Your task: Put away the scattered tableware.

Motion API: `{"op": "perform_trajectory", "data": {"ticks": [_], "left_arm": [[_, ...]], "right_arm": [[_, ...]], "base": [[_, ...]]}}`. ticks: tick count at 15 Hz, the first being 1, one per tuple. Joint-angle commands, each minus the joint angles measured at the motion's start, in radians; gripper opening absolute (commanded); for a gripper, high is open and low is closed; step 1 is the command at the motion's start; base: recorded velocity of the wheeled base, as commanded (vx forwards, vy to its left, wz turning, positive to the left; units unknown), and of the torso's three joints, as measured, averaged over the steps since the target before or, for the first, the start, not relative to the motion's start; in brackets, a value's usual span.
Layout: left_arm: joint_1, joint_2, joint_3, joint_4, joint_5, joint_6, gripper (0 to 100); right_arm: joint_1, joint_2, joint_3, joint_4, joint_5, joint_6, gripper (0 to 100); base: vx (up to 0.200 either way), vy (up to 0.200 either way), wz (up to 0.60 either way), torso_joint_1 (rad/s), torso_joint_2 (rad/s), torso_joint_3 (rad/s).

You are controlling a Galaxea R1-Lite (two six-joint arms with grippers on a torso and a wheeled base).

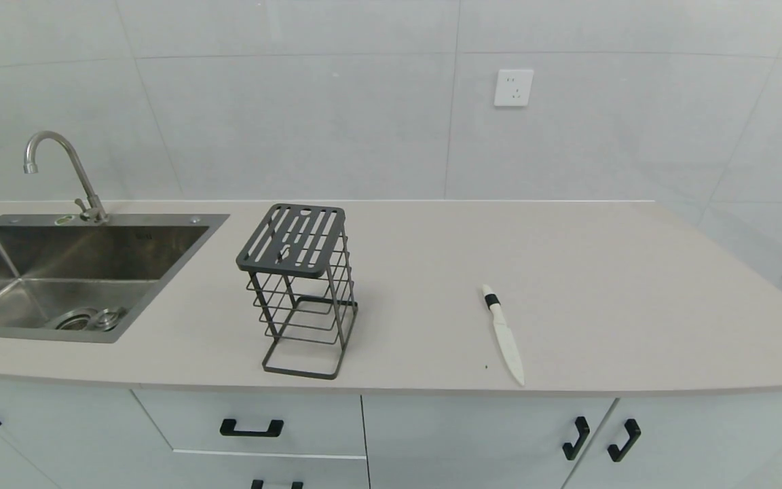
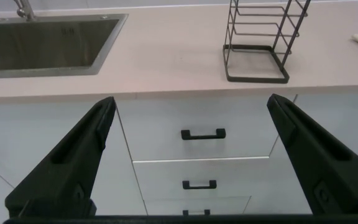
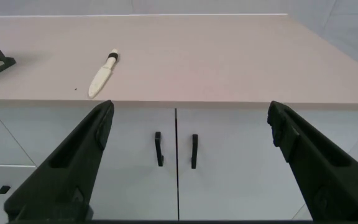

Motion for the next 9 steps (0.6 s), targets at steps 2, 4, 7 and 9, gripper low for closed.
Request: {"op": "perform_trajectory", "data": {"ticks": [2, 4, 7, 9], "left_arm": [[0.000, 0.001, 0.000, 0.000, 0.000, 0.000, 100], [0.000, 0.001, 0.000, 0.000, 0.000, 0.002, 100], [0.000, 0.001, 0.000, 0.000, 0.000, 0.002, 100], [0.000, 0.001, 0.000, 0.000, 0.000, 0.002, 100]], "right_arm": [[0.000, 0.000, -0.001, 0.000, 0.000, 0.000, 100], [0.000, 0.000, -0.001, 0.000, 0.000, 0.000, 100], [0.000, 0.000, -0.001, 0.000, 0.000, 0.000, 100], [0.000, 0.000, 0.001, 0.000, 0.000, 0.000, 100]], "base": [[0.000, 0.000, 0.00, 0.063, -0.10, -0.049], [0.000, 0.000, 0.00, 0.000, 0.00, 0.000], [0.000, 0.000, 0.00, 0.000, 0.00, 0.000], [0.000, 0.000, 0.00, 0.021, -0.03, -0.023]]}}
